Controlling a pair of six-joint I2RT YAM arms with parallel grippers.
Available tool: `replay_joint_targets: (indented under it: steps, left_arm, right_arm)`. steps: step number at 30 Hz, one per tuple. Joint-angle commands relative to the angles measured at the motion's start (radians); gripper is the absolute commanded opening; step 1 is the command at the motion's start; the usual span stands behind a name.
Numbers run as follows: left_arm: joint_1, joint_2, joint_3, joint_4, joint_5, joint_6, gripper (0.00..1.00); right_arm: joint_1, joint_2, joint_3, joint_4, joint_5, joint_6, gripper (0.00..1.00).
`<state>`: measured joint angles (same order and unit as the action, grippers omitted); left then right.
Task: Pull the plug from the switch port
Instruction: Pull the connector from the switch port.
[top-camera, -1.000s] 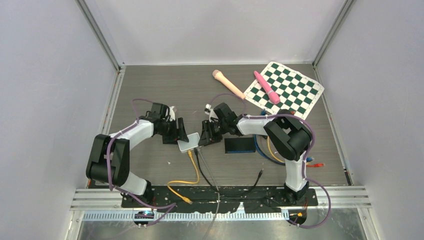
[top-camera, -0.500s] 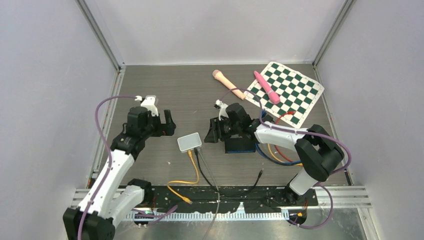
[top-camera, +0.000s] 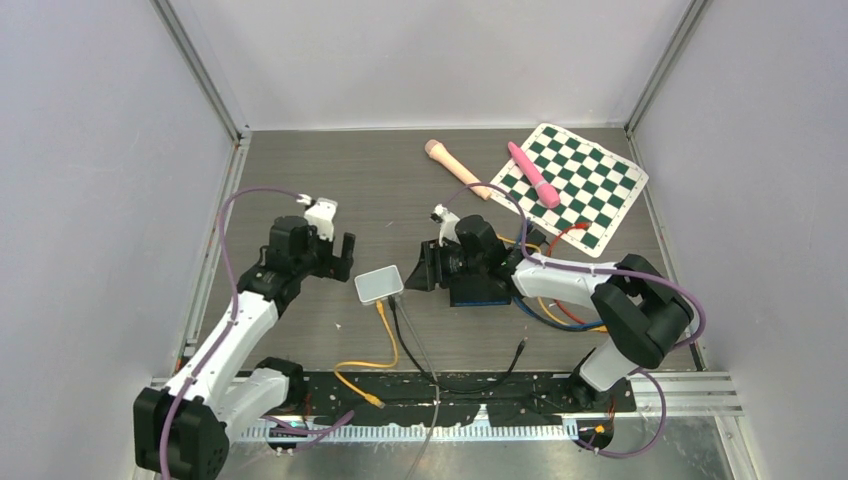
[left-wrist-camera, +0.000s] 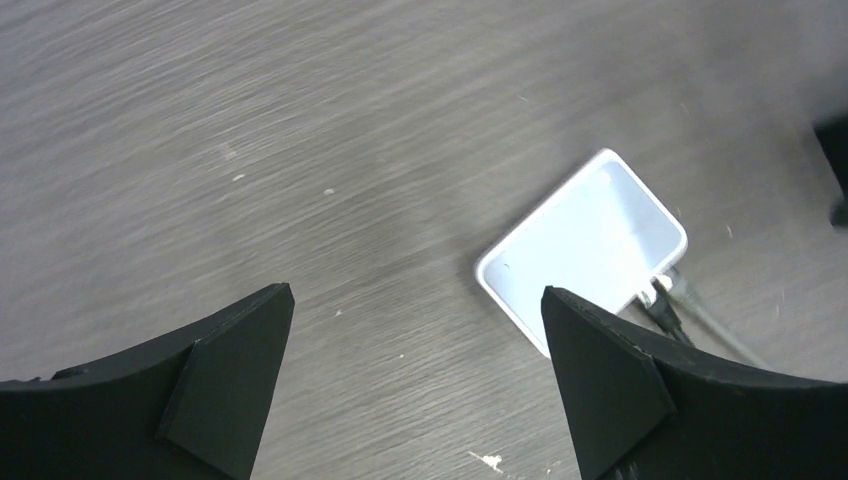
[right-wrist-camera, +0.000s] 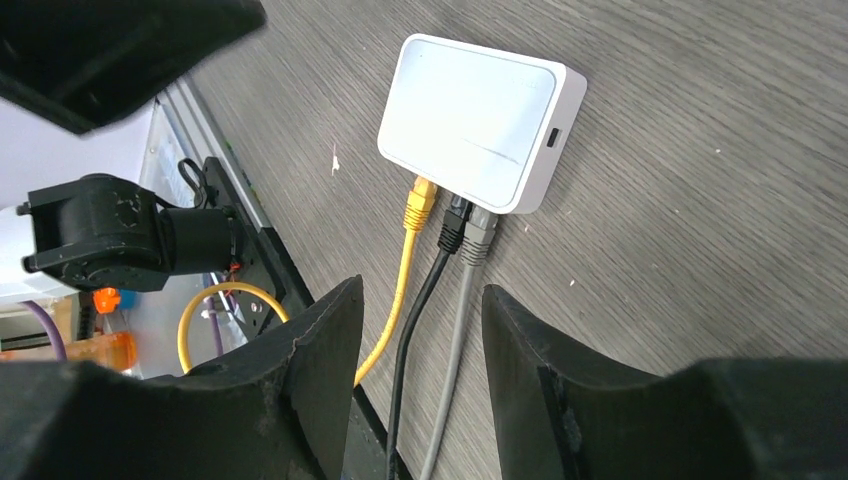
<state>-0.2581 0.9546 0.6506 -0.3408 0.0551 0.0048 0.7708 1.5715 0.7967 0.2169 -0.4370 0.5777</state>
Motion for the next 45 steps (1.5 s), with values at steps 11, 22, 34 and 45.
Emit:
replay_joint_targets:
  steps: [11, 22, 34, 45]
  left_arm:
    - [-0.236, 0.274, 0.131, -0.175, 0.146, 0.588, 1.0]
    - [-0.174, 0.384, 0.163, -0.208, 0.23, 0.637, 0.92]
    - [-0.131, 0.446, 0.166, -0.15, 0.355, 0.637, 0.88]
    - [-0.125, 0.499, 0.177, -0.149, 0.342, 0.657, 0.84]
  right_arm:
    - [0.004, 0.092, -0.006, 0.165, -0.089, 0.112, 0.54]
    - [0.003, 0.126, -0.01, 0.185, -0.107, 0.137, 0.54]
    - [0.004, 0.212, -0.051, 0.377, -0.141, 0.314, 0.53]
    - [0.004, 0.241, -0.083, 0.465, -0.147, 0.392, 0.53]
